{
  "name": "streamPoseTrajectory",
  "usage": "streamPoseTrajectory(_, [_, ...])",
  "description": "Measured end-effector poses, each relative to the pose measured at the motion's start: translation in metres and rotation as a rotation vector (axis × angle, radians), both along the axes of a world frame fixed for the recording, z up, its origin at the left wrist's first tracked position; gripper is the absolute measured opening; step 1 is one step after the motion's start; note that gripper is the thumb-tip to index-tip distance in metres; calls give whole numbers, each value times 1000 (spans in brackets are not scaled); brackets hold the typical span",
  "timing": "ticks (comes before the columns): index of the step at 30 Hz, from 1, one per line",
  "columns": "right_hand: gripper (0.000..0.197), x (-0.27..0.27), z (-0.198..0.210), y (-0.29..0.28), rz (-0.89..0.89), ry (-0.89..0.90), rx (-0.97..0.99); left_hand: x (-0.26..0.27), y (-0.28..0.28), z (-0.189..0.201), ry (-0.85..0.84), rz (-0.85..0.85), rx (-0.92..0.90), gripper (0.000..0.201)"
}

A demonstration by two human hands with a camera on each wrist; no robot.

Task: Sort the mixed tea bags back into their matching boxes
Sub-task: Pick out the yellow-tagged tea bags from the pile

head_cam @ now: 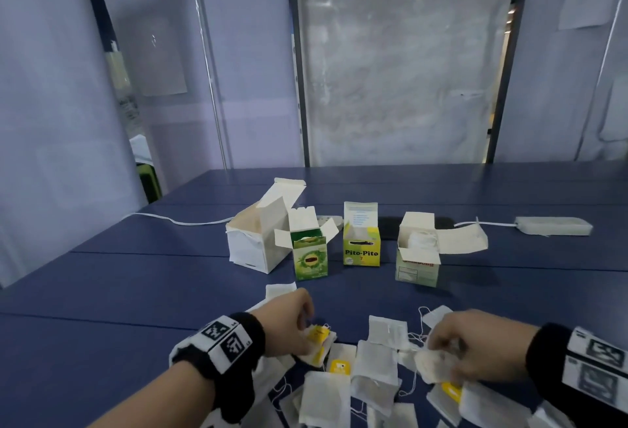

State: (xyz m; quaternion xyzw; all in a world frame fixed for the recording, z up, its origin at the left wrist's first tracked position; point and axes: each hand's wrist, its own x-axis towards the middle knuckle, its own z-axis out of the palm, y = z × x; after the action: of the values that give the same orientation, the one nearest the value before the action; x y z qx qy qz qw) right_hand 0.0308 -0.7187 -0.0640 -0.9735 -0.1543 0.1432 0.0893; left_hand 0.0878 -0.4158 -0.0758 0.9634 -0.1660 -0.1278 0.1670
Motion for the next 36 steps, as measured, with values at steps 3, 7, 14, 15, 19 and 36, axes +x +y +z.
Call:
streamPoseTrajectory(3, [23,-6,-5,1,-2,-11,-12,-1,-4,0,16,20,-29,34])
streamPoseTrajectory(7, [19,-12,-5,3,-25,-18,-11,-7,-9,-7,50,62,8,39])
streamPoseTrajectory(14, [24,-19,2,4,-28,12,7,-8,-13,-13,58,100,24,62])
streamPoseTrajectory(15, [25,-20,3,3,-25,3,3,-8,-12,-12,43,104,3,61])
streamPoseTrajectory(19, [25,-17,12,12,-7,-91,62,-3,-6,-6,40,152,-167,27])
streamPoseTrajectory(36, [31,16,-10,116,160,2,65,-33,32,1,386,419,-1122,16])
